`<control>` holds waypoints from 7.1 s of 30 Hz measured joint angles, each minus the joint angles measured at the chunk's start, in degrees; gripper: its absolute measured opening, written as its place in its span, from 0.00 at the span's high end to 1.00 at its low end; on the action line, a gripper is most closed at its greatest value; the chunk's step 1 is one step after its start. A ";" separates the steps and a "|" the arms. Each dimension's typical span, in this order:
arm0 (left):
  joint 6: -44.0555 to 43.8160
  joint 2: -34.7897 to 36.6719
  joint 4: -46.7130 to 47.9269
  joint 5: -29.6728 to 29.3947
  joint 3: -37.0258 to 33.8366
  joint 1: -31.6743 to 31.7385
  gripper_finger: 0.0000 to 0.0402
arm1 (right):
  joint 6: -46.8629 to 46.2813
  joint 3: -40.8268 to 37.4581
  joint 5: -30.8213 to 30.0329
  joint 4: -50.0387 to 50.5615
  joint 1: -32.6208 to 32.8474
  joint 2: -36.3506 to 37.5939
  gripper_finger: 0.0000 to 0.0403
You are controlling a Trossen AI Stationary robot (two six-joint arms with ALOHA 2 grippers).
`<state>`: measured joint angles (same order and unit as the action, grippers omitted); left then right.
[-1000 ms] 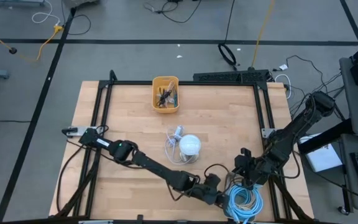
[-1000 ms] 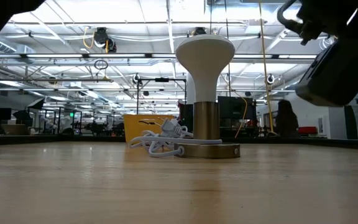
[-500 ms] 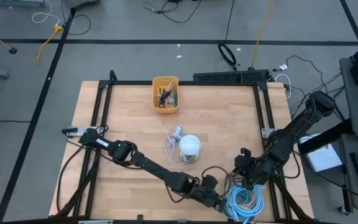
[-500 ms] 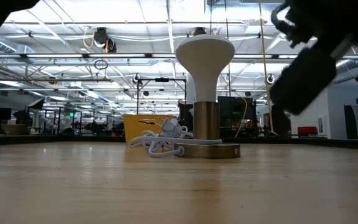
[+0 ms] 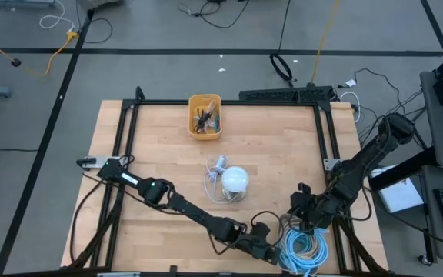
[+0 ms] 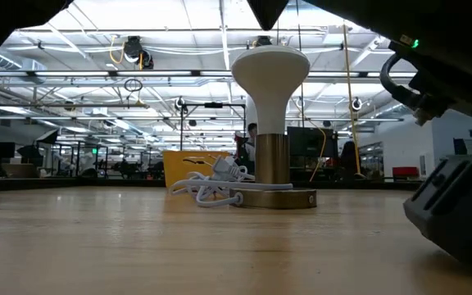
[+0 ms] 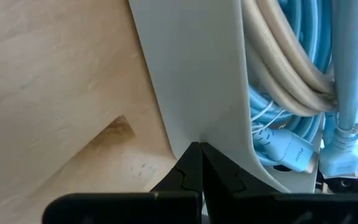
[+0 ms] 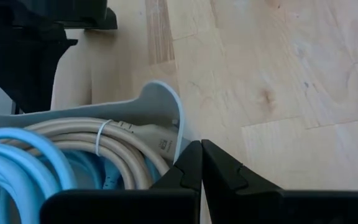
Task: Pick & Place USB Port
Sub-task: Adjust the gray bin, then return to Home Position
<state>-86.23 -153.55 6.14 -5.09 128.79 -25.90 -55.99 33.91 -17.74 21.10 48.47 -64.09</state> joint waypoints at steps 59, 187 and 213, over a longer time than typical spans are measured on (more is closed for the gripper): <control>2.33 0.93 -0.44 1.77 1.31 1.56 1.00 | 8.56 7.93 -4.48 10.28 -4.59 4.83 1.00; 13.74 25.33 31.38 -42.87 2.10 -10.07 1.00 | 23.51 29.41 14.98 16.64 -7.14 -32.79 1.00; 22.80 32.27 40.19 -47.46 2.05 -6.85 1.00 | 32.85 39.81 1.42 15.72 -14.67 -10.39 1.00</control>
<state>-63.44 -121.28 46.33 -52.55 130.85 -32.76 -23.14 73.72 -16.32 36.82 33.80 -74.48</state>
